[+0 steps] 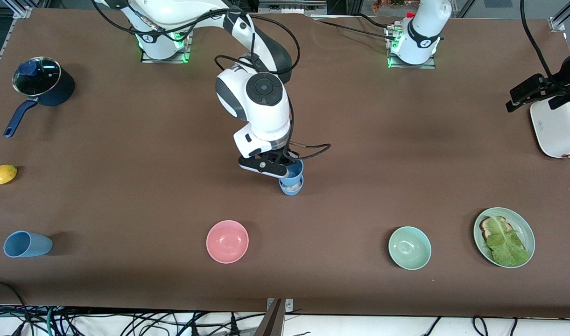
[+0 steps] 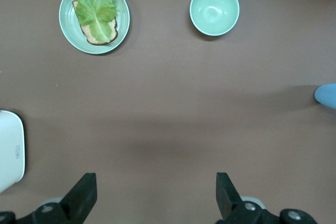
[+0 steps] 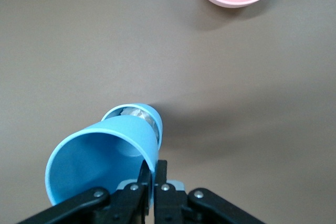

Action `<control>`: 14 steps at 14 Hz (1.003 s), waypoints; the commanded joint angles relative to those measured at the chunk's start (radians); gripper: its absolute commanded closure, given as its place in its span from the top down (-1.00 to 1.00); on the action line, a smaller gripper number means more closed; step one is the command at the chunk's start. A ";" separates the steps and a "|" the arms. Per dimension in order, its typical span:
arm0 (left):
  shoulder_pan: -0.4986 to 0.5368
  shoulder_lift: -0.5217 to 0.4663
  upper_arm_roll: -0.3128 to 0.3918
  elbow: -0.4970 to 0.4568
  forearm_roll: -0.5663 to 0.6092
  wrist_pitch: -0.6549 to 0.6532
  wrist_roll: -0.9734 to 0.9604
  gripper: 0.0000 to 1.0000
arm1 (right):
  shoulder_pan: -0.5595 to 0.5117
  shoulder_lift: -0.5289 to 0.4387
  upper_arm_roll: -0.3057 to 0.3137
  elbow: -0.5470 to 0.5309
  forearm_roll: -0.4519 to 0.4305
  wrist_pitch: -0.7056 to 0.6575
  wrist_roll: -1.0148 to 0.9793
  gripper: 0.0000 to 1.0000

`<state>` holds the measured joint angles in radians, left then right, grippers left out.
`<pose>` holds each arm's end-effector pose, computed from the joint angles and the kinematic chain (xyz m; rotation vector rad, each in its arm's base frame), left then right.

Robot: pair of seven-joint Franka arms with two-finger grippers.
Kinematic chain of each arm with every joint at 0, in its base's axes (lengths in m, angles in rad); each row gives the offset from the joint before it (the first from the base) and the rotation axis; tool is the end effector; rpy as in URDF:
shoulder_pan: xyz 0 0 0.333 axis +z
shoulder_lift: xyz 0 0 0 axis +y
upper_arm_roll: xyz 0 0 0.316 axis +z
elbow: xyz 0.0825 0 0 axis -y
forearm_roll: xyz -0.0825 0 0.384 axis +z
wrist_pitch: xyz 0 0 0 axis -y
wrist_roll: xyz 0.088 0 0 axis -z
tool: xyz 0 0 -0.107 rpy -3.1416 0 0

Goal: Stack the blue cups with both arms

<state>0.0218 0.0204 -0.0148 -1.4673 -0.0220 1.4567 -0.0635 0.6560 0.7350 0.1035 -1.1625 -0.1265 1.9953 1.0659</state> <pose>0.5494 0.0014 0.6517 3.1181 0.1066 -0.0493 0.5728 0.5017 0.3710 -3.0557 0.4465 -0.1566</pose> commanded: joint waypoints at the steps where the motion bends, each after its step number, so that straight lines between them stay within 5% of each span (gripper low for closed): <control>1: 0.000 -0.025 0.009 -0.024 -0.019 0.008 0.063 1.00 | -0.001 0.035 0.001 0.050 -0.016 0.008 0.000 -1.00; 6: 0.006 -0.020 0.009 -0.024 -0.019 0.008 0.063 1.00 | -0.001 0.035 0.001 0.050 -0.018 0.019 0.000 -1.00; 7: 0.007 -0.016 0.009 -0.024 -0.019 0.010 0.063 1.00 | -0.001 0.035 0.001 0.050 -0.018 0.017 0.000 -0.78; 8: 0.007 -0.011 0.009 -0.021 -0.019 0.014 0.063 1.00 | -0.001 0.035 -0.001 0.050 -0.018 0.017 0.000 -0.12; 10: 0.007 -0.001 0.007 -0.012 -0.016 0.019 0.063 1.00 | -0.001 0.033 -0.007 0.050 -0.016 0.011 -0.001 0.40; 14: 0.006 0.012 0.006 -0.008 -0.015 0.021 0.063 1.00 | -0.012 0.009 -0.013 0.050 -0.015 -0.053 -0.023 0.55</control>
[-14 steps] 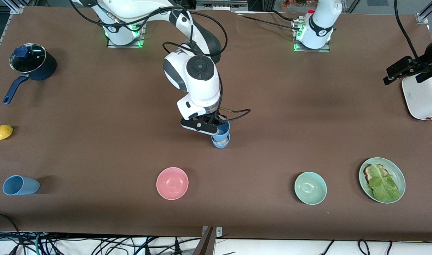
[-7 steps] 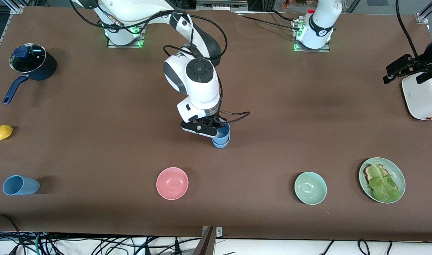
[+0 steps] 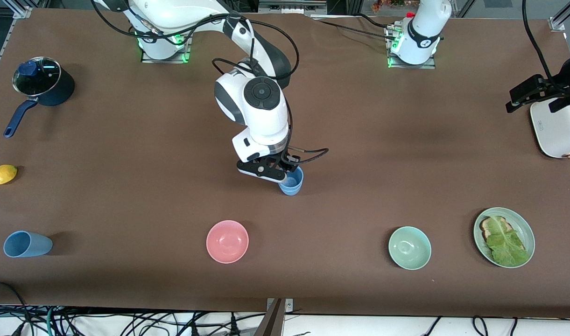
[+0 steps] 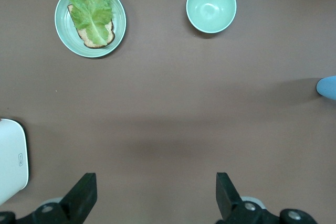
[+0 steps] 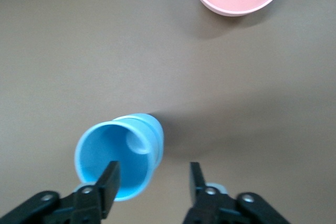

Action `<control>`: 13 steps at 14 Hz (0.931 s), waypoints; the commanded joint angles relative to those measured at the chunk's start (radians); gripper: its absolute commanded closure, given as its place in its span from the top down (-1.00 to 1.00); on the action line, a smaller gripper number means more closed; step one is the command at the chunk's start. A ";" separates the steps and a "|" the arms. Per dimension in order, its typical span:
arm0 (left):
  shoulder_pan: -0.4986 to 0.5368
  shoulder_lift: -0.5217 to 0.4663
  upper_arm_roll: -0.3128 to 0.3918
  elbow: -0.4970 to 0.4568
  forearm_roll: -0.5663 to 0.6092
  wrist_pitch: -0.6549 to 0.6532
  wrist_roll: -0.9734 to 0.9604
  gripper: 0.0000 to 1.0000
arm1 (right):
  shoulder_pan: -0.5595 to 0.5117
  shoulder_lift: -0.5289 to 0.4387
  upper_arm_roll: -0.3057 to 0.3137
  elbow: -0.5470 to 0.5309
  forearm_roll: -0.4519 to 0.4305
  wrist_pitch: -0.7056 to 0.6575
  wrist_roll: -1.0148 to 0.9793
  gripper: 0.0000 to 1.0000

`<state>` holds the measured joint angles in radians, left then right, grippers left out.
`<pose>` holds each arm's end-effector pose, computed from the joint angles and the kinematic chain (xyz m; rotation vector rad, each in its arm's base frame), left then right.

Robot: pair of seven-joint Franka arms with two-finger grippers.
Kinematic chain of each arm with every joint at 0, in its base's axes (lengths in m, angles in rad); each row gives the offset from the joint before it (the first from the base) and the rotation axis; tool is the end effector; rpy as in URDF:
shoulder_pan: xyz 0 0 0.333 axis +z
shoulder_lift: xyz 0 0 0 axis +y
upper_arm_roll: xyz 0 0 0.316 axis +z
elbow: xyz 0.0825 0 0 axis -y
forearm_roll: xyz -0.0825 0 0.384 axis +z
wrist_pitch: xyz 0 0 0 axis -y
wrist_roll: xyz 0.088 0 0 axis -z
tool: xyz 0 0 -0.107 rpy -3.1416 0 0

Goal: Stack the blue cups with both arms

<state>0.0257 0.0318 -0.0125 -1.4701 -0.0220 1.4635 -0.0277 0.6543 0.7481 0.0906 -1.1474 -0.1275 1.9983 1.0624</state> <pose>0.5537 0.0049 0.6447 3.1184 0.0608 -0.0601 0.5807 0.4970 0.3683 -3.0560 0.4589 -0.1719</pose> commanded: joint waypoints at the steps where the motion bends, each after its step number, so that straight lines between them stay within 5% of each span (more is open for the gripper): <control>1: 0.002 0.002 0.002 -0.006 -0.013 0.014 0.028 1.00 | -0.031 -0.025 0.001 0.035 -0.008 -0.088 -0.071 0.57; 3: 0.002 0.002 0.000 -0.006 -0.013 0.014 0.028 1.00 | -0.077 -0.062 0.005 0.032 0.015 -0.143 -0.188 0.73; 4: -0.001 0.005 0.000 -0.006 -0.013 0.014 0.028 1.00 | -0.097 -0.088 -0.002 0.026 0.034 -0.167 -0.237 0.99; 9: -0.010 0.008 -0.003 -0.004 -0.013 0.014 0.028 1.00 | -0.185 -0.309 -0.089 -0.148 0.117 -0.248 -0.531 1.00; 13: -0.012 0.010 -0.004 -0.004 -0.015 0.028 0.028 1.00 | -0.313 -0.444 -0.092 -0.196 0.124 -0.399 -0.688 1.00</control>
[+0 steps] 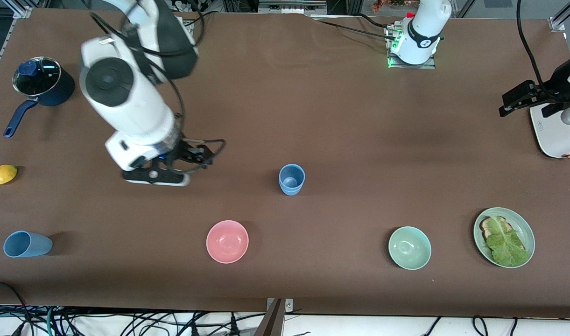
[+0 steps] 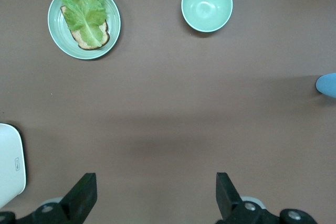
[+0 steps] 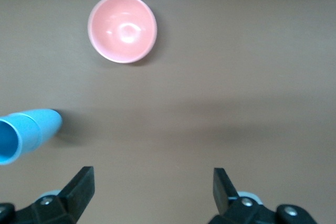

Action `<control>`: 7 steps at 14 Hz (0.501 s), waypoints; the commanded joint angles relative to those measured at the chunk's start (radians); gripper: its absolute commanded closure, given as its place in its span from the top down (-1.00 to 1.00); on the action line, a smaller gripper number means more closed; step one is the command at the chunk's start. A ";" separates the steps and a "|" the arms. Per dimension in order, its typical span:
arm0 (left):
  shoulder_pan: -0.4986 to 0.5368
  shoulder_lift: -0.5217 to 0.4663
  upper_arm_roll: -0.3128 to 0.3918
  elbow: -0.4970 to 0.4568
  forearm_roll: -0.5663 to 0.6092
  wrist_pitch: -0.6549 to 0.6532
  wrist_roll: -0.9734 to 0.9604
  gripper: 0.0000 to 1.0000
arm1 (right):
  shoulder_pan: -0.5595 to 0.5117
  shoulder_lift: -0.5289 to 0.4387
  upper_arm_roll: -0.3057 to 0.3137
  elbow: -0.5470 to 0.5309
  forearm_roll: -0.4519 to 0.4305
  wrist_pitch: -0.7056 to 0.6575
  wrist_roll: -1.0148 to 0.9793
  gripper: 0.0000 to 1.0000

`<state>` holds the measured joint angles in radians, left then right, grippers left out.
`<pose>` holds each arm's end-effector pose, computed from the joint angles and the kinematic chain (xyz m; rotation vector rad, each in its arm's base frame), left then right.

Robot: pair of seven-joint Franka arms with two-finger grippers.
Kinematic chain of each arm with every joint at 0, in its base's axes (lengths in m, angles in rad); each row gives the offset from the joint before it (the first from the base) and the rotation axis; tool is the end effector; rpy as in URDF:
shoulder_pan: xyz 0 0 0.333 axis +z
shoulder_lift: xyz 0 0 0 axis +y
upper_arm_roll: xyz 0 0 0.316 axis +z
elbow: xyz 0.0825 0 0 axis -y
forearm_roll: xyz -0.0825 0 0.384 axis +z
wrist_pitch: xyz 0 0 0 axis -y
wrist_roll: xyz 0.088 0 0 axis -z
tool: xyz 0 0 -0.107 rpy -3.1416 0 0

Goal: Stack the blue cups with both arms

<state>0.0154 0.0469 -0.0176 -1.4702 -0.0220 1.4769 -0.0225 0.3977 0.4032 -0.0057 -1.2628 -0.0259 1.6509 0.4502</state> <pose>0.5599 -0.0035 0.6374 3.1185 0.0291 -0.0631 0.6257 0.2567 0.5286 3.1086 -0.0863 -0.0036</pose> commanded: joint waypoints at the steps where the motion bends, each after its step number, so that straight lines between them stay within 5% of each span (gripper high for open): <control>1: -0.002 -0.005 0.001 -0.004 -0.015 0.014 0.022 1.00 | -0.098 -0.127 0.004 -0.086 0.024 -0.098 -0.115 1.00; 7: -0.002 -0.005 0.001 -0.004 -0.016 0.016 0.022 1.00 | -0.321 -0.248 0.012 -0.191 0.055 -0.152 -0.365 1.00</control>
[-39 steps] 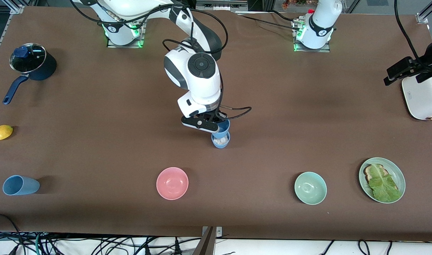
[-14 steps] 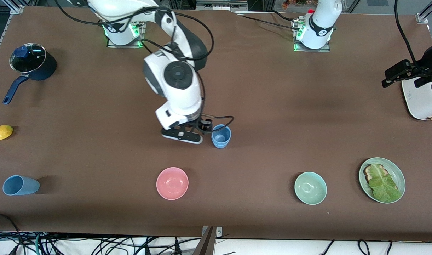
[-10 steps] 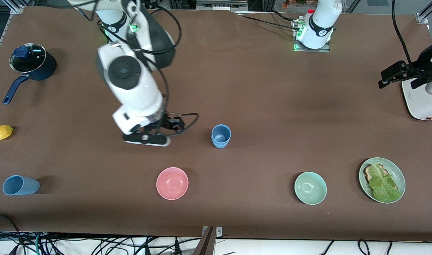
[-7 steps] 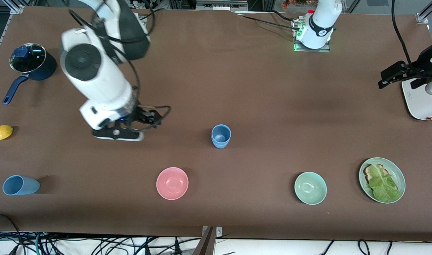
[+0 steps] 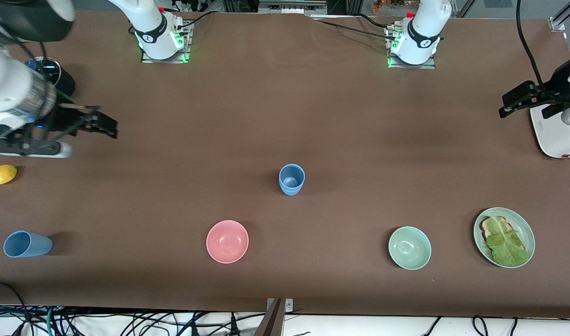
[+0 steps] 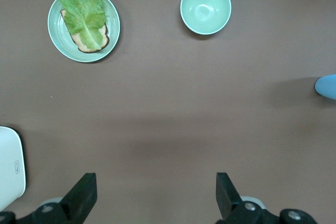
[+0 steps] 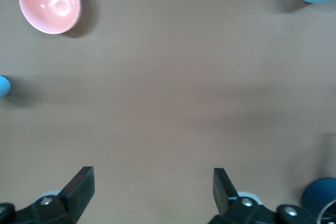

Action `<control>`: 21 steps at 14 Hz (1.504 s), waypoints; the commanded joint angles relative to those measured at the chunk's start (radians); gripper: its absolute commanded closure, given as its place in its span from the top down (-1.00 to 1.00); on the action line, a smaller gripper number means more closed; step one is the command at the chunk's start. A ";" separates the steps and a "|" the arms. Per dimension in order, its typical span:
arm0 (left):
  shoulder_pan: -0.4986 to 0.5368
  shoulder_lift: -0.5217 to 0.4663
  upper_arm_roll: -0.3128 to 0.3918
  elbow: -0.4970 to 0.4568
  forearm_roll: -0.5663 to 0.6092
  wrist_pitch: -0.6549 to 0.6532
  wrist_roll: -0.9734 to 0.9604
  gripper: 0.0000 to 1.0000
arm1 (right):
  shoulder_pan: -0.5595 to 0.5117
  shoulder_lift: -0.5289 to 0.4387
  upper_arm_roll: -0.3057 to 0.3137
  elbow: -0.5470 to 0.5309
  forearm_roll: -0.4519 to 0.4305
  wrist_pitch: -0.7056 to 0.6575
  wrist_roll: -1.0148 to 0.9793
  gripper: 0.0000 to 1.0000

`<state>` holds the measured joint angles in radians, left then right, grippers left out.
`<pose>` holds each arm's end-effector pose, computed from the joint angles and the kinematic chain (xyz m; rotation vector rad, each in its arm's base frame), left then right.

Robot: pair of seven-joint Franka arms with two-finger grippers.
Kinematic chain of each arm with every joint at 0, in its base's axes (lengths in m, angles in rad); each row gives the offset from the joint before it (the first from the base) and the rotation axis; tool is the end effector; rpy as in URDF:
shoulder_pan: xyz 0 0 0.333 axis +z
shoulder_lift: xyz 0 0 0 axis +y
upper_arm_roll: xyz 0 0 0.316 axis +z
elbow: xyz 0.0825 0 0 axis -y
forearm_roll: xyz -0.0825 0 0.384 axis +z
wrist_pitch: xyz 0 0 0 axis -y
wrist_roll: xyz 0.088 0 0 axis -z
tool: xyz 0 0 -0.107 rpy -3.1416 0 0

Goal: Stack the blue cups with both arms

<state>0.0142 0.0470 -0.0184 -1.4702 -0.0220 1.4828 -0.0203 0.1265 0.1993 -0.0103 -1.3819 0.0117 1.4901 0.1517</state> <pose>0.5605 -0.0046 0.6378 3.1186 0.0227 -0.0541 0.6018 0.0722 0.5904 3.1352 -0.0548 -0.1437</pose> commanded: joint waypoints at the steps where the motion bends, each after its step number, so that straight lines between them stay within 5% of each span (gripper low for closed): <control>1: 0.000 -0.006 0.002 -0.004 -0.016 0.010 0.020 1.00 | -0.065 -0.044 0.016 -0.072 0.017 0.007 -0.108 1.00; 21: -0.003 -0.006 -0.008 -0.002 -0.015 0.011 0.020 1.00 | -0.079 -0.043 0.009 -0.042 0.004 0.032 -0.141 1.00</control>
<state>0.0128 0.0470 -0.0270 -1.4701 -0.0220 1.4875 -0.0184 0.0562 0.1710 -0.0050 -1.4190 0.0119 1.5180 0.0256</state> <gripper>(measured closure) 0.000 0.000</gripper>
